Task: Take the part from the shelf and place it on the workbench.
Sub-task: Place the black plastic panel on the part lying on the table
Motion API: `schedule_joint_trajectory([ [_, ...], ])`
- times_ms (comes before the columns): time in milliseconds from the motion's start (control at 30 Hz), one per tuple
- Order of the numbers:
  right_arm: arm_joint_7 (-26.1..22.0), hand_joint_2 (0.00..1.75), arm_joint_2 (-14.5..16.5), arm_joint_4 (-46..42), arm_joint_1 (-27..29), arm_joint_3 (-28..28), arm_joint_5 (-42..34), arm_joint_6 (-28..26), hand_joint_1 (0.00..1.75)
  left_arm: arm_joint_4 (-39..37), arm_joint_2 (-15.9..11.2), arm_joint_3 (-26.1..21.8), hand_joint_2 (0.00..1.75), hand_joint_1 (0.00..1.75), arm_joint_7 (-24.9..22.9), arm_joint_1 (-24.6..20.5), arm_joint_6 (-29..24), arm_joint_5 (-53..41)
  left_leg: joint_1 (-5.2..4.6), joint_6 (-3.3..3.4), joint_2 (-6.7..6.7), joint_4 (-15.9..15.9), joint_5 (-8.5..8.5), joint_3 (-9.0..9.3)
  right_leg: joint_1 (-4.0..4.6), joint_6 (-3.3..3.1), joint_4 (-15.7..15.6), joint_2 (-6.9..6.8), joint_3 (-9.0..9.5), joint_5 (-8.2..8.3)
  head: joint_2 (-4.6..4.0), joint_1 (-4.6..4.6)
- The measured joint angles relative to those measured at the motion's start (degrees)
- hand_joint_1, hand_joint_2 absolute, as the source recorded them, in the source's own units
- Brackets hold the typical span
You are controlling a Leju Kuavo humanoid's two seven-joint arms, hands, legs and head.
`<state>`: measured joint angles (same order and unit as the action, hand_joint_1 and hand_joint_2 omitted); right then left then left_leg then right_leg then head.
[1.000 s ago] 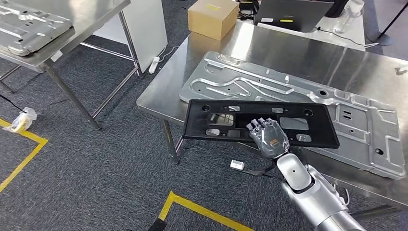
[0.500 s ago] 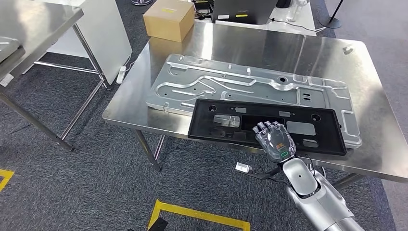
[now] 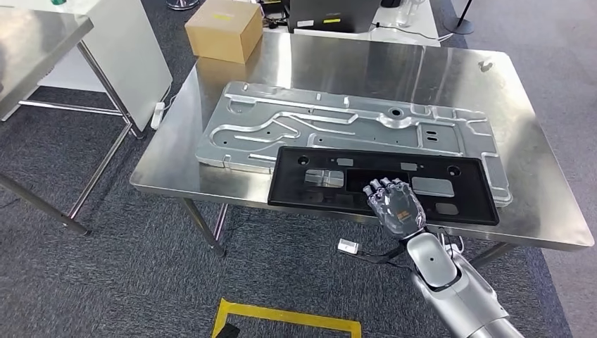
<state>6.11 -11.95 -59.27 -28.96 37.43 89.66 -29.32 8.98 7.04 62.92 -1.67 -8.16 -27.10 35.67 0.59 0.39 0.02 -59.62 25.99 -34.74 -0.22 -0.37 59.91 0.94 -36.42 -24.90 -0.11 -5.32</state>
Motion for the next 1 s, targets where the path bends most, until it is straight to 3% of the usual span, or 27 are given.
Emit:
schedule_joint_trajectory([
  [400,-0.18,1.75,0.38,0.1,-0.12,-0.01,0.0,0.07,1.68,0.0,-0.07,-0.1,1.75,0.0,-0.42,-0.03,0.33,0.16,-0.23,0.62,-0.21,-0.16,0.16,-0.02,-0.2,0.95,-0.74,-0.17,0.4,0.26,0.0,0.01],
  [467,-0.29,1.75,0.66,0.13,-0.24,0.0,0.0,0.11,1.68,0.01,-0.1,-0.22,1.75,0.0,-0.67,-0.03,0.48,0.22,-0.35,1.19,-0.21,0.16,0.1,0.13,-0.35,1.49,-1.21,-0.18,0.6,0.43,0.0,0.07],
  [533,-0.39,1.75,0.84,0.18,-0.49,-0.01,0.0,0.13,1.68,0.01,-0.07,-0.35,1.75,0.0,-0.76,-0.03,0.51,0.26,0.12,1.9,-0.03,1.89,-0.49,1.15,-0.33,1.99,-1.32,-0.28,0.79,0.25,0.0,0.04],
  [567,-0.48,1.75,0.85,0.23,-0.68,-0.01,0.0,0.15,1.68,0.01,-0.05,-0.39,1.75,0.0,-0.78,-0.03,0.51,0.26,0.38,2.1,0.1,2.86,-0.83,1.78,-0.27,2.12,-0.23,-0.33,0.36,-0.51,0.0,0.01],
  [633,-0.67,1.75,0.9,0.4,-0.97,-0.01,0.0,0.17,1.68,0.0,-0.05,-0.4,1.75,0.0,-0.82,-0.03,0.52,0.25,0.64,2.24,0.33,3.84,-1.1,2.6,-0.49,2.42,5.66,-0.44,-2.43,-3.4,0.0,-0.04],
  [700,-0.86,1.75,1.0,0.65,-0.87,-0.01,0.0,0.18,1.68,0.0,-0.05,-0.4,1.75,0.0,-0.87,0.01,0.52,0.25,0.88,1.92,0.4,3.81,-0.88,2.88,-1.19,2.92,12.17,-0.5,-5.92,-5.46,0.0,-0.03],
  [733,-0.95,1.75,1.04,0.79,-0.76,-0.01,0.0,0.18,1.68,0.0,-0.04,-0.4,1.75,0.0,-0.89,0.06,0.52,0.25,1.13,1.58,0.37,3.67,-0.64,3.02,-1.6,3.27,12.95,-0.56,-6.55,-5.02,0.0,-0.03],
  [767,-0.99,1.75,1.05,0.92,-0.7,-0.01,0.0,0.18,1.68,0.0,-0.04,-0.4,1.75,0.0,-0.89,0.12,0.52,0.26,1.51,1.1,0.31,3.38,-0.29,3.19,-2.06,3.74,11.39,-0.68,-5.99,-3.46,0.0,-0.03],
  [833,-1.04,1.75,1.08,1.06,-0.76,-0.01,0.0,0.19,1.68,-0.01,-0.1,-0.41,1.75,0.0,-0.89,0.18,0.52,0.26,2.27,-0.21,0.2,2.43,0.78,3.4,-2.87,4.91,4.46,-0.99,-2.83,0.09,0.0,-0.1],
  [867,-1.07,1.75,1.14,1.1,-0.84,-0.01,0.0,0.19,1.68,-0.04,-0.16,-0.42,1.75,0.0,-0.89,0.14,0.52,0.26,2.41,-0.96,0.17,1.78,1.42,3.31,-3.04,5.0,1.69,-0.95,-1.49,0.92,0.0,-0.21],
  [900,-1.12,1.75,1.2,1.17,-0.85,0.0,0.0,0.2,1.68,-0.08,-0.22,-0.42,1.75,0.0,-0.89,0.11,0.5,0.26,2.4,-1.6,0.16,1.37,1.91,3.22,-3.05,4.65,0.37,-0.87,-0.84,0.85,0.0,-0.21],
  [1000,-1.28,1.75,1.29,1.37,-0.75,0.01,0.0,0.22,1.68,-0.14,-0.31,-0.44,1.75,0.0,-0.89,0.18,0.45,0.37,2.37,-2.65,0.14,1.53,2.54,3.7,-2.67,2.37,0.82,-0.45,-0.7,-0.45,0.0,0.04],
])
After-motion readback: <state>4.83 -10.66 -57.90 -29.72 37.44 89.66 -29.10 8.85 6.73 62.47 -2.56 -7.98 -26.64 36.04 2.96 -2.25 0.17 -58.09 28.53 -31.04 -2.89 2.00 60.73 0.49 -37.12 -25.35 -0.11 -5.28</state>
